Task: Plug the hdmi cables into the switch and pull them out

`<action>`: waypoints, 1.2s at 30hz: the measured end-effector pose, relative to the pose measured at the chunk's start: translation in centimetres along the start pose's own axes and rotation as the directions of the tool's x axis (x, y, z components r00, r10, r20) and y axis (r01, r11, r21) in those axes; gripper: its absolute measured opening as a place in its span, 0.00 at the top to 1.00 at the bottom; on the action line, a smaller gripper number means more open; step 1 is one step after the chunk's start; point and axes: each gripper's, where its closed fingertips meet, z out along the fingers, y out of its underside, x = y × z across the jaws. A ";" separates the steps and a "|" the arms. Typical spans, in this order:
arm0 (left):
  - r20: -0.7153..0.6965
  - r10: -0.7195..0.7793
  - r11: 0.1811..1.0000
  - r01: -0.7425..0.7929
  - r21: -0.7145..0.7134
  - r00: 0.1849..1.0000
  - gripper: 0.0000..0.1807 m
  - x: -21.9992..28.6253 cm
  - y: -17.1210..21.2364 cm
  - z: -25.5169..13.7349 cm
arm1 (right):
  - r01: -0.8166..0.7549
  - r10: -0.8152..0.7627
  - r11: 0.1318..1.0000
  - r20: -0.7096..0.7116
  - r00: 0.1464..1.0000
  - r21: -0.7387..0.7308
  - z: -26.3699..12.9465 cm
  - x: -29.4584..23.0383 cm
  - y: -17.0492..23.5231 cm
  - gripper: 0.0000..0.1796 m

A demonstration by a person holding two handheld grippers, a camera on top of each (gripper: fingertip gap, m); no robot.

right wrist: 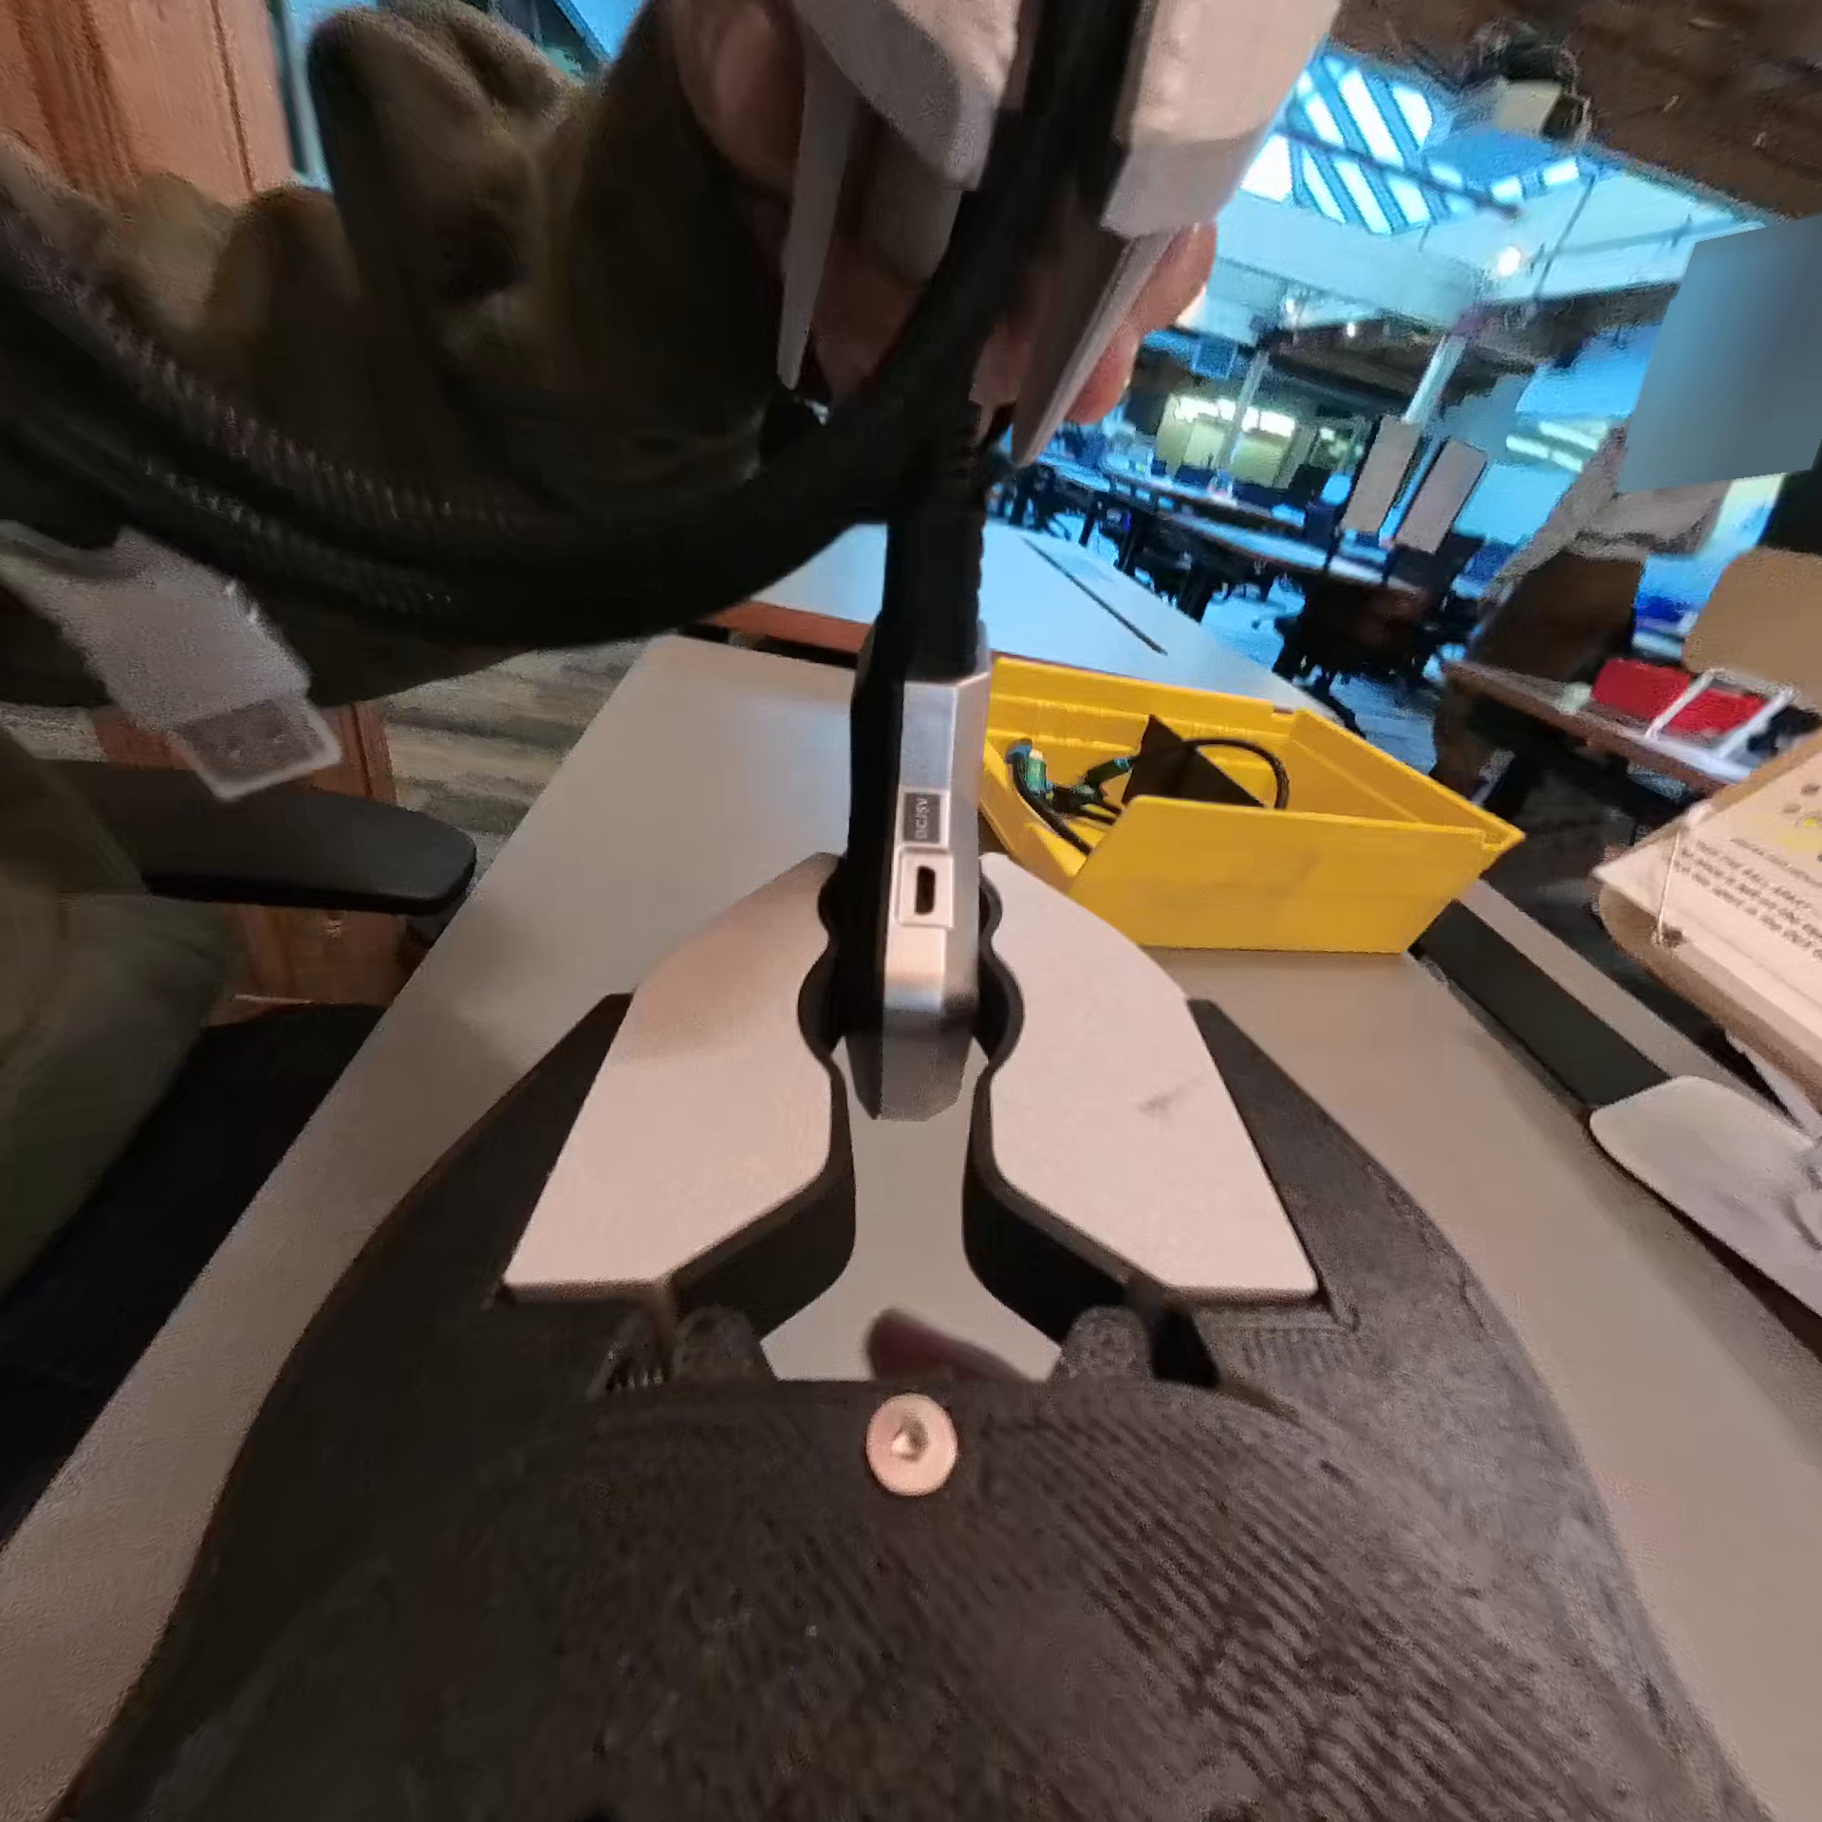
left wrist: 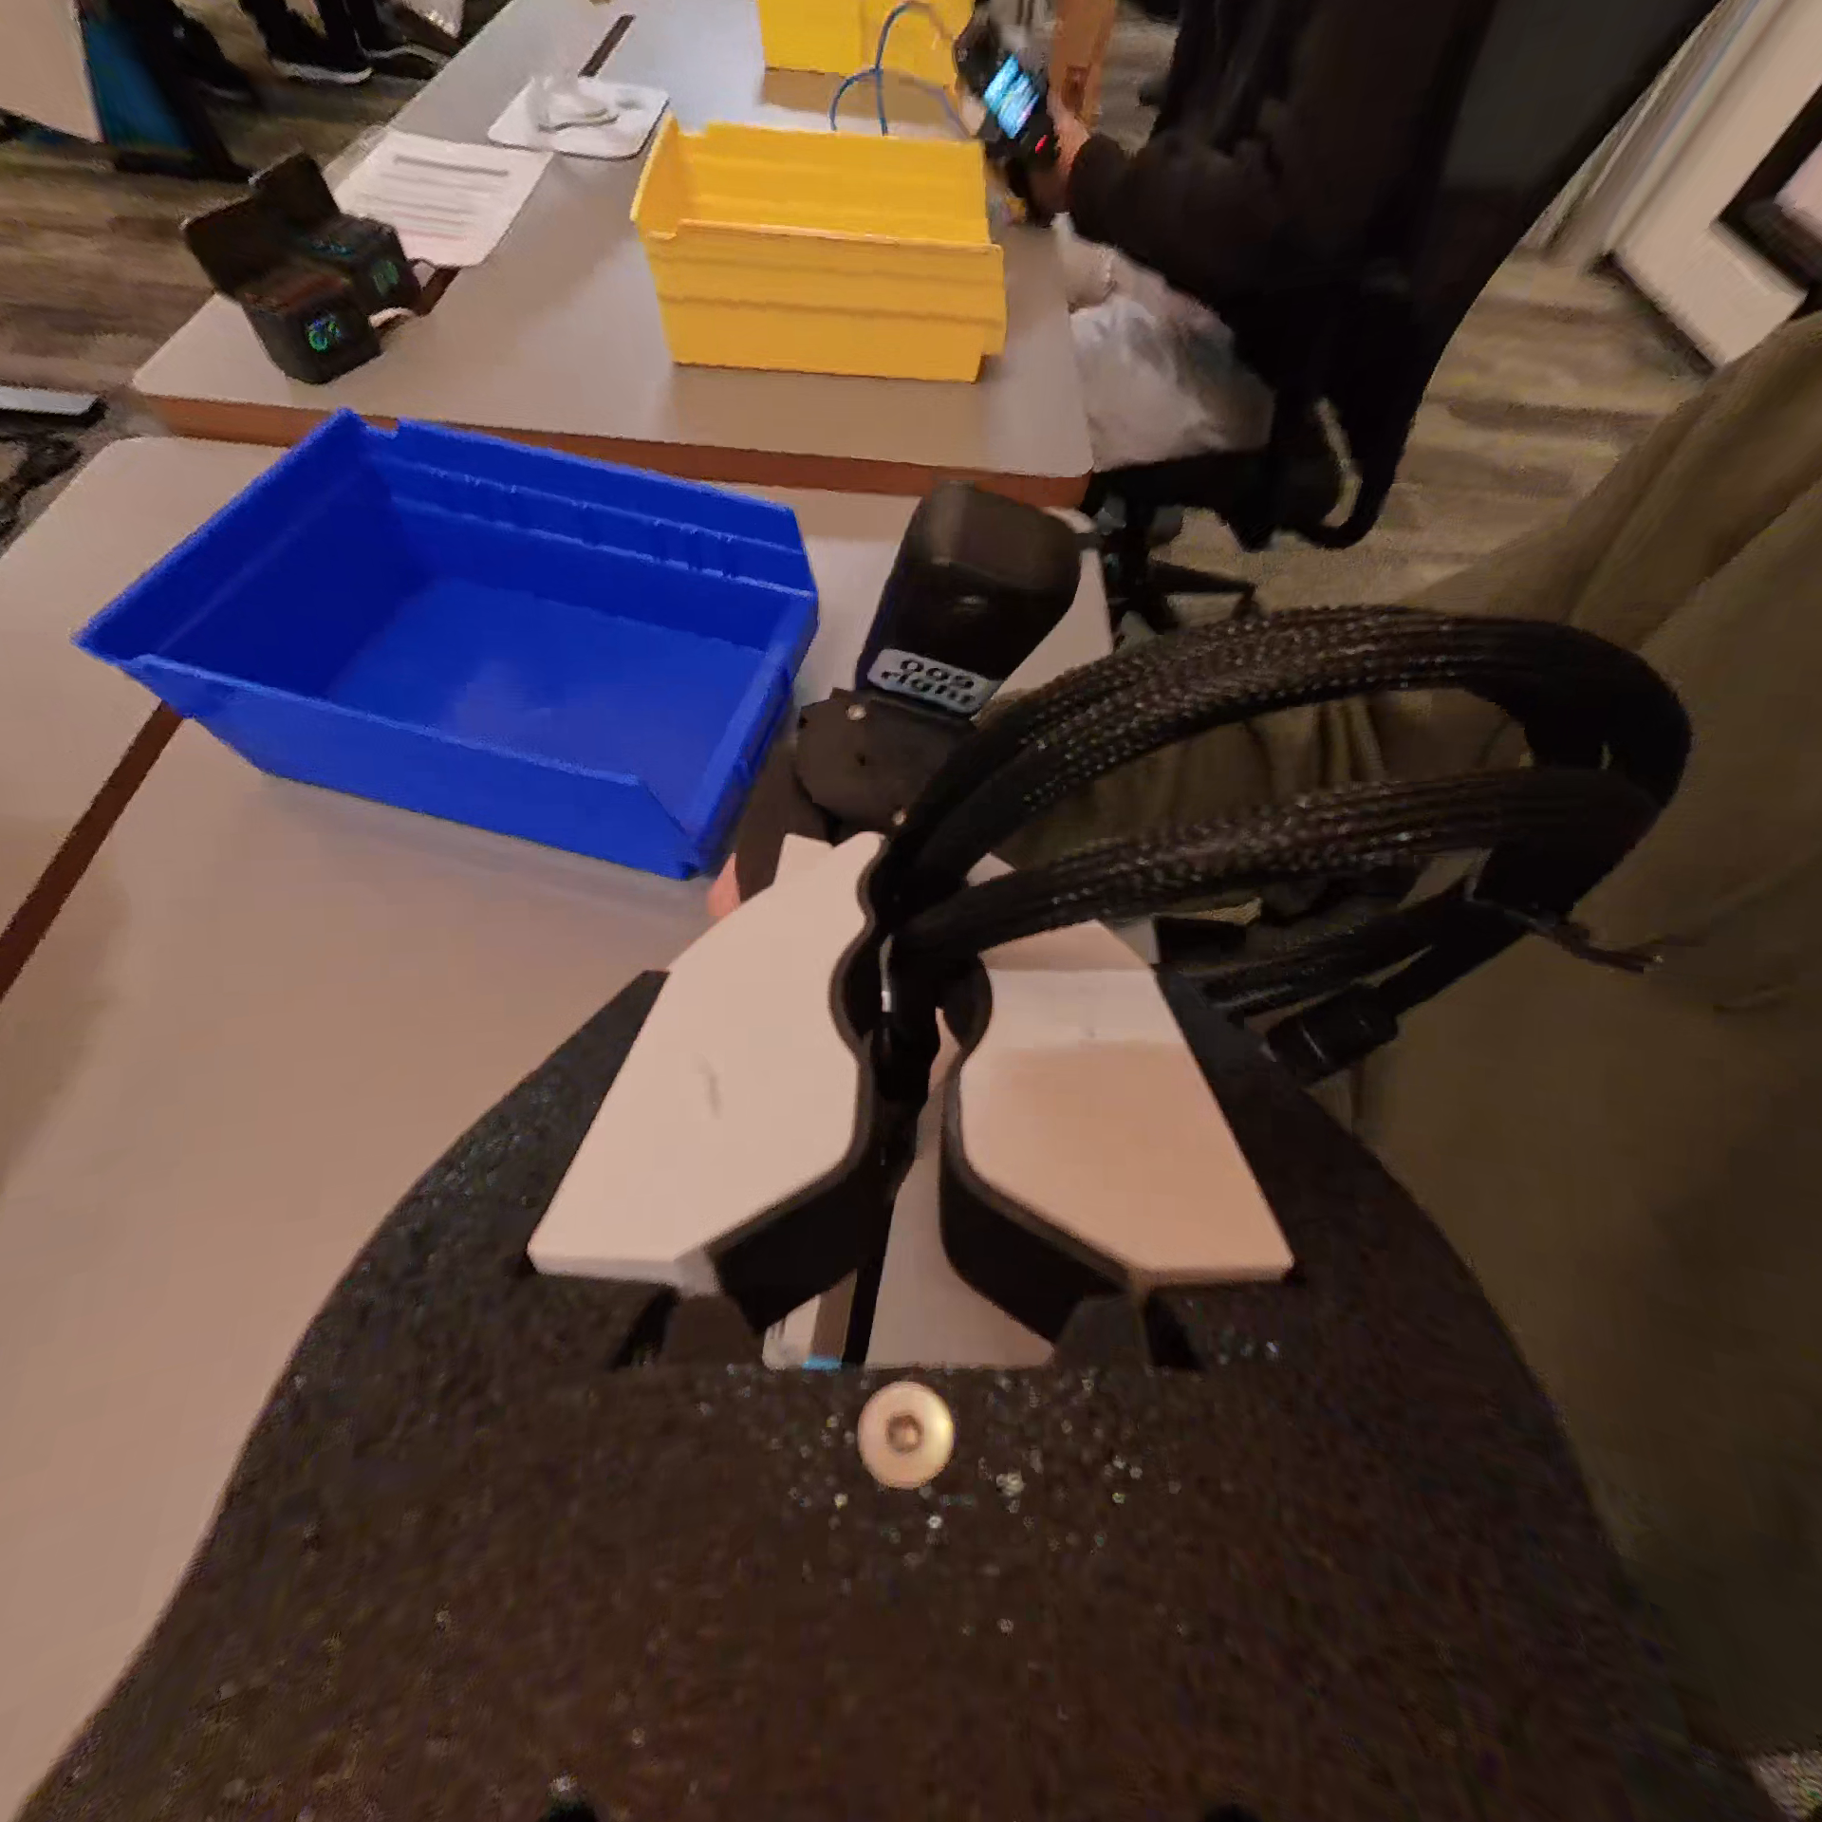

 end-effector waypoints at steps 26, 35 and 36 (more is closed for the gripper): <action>0.253 -0.555 0.747 0.341 0.571 0.792 0.66 -6.4 6.0 -8.6 | -0.878 0.868 0.301 0.274 0.414 0.372 2.6 2.6 -1.7 0.89; 0.024 -0.680 0.555 0.494 0.669 0.732 0.75 -3.5 8.5 -2.9 | -0.849 0.843 0.390 0.234 0.485 0.357 2.9 2.2 -1.5 0.90; 0.001 -0.684 0.530 0.496 0.688 0.730 0.78 -3.5 8.5 -2.9 | -0.850 0.839 0.398 0.237 0.489 0.344 3.1 1.8 -1.6 0.90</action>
